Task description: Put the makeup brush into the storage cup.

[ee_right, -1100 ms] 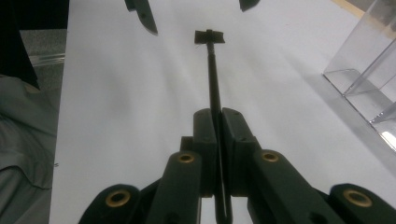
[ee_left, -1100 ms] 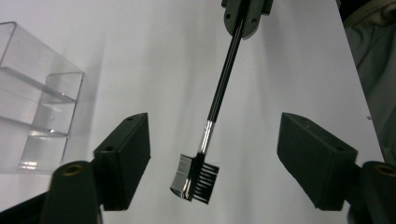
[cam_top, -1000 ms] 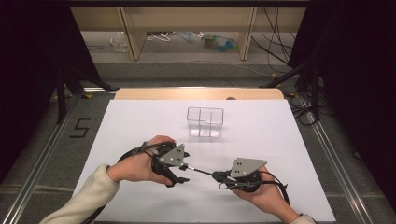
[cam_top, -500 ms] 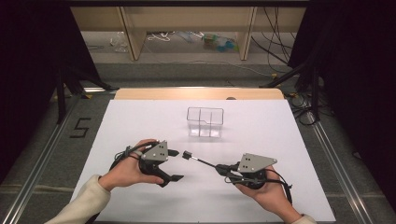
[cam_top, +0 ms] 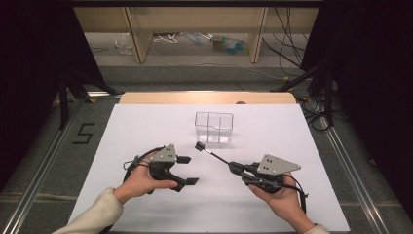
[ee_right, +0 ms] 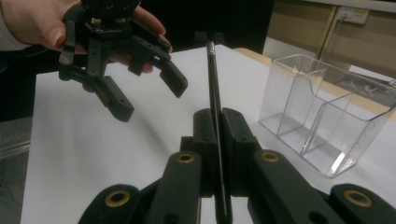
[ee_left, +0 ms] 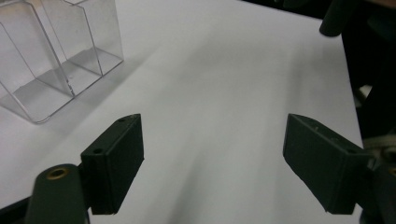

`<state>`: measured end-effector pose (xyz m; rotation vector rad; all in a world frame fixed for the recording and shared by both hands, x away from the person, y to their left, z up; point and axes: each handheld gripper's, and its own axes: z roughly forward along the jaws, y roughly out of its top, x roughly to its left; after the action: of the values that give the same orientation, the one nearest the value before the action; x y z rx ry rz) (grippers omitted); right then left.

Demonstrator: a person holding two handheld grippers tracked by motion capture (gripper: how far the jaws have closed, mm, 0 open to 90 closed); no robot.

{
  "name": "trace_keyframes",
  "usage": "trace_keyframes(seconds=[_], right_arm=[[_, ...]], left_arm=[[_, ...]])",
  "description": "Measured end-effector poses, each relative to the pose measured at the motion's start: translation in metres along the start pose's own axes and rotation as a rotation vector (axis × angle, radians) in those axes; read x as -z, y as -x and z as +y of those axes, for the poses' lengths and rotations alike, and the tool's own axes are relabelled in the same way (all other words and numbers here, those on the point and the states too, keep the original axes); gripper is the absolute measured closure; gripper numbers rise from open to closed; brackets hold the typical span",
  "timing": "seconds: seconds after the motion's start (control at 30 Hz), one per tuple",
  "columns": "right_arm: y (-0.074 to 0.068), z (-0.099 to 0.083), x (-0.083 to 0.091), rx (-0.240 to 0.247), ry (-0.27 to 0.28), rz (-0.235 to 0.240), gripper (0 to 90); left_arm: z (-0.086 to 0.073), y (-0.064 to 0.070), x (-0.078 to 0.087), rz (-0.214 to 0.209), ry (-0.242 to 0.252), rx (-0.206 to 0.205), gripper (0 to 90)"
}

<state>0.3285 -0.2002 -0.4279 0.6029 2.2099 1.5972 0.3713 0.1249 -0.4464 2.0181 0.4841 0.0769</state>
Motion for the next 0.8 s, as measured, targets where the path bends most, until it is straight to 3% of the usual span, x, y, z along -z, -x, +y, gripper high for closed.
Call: trace_keyframes(seconds=[0.07, 0.23, 0.33, 0.47, 0.8], right_arm=[[0.000, 0.000, 0.000, -0.007, 0.026, -0.016, 85.5], [0.001, 0.002, 0.000, -0.011, 0.043, -0.016, 85.5], [-0.001, 0.003, 0.000, -0.004, 0.053, -0.026, 85.5], [-0.002, 0.005, 0.000, -0.003, 0.052, -0.023, 85.5], [-0.004, 0.005, -0.004, 0.006, 0.066, -0.020, 85.5]], left_arm=[[0.001, 0.001, 0.000, -0.006, 0.032, 0.047, 21.4], [0.006, 0.001, -0.003, -0.023, 0.121, 0.121, 22.3], [0.008, 0.003, -0.006, -0.028, 0.171, 0.206, 23.7], [0.011, 0.006, -0.010, -0.056, 0.213, 0.255, 26.2], [0.018, 0.010, -0.019, -0.094, 0.290, 0.325, 27.7]])
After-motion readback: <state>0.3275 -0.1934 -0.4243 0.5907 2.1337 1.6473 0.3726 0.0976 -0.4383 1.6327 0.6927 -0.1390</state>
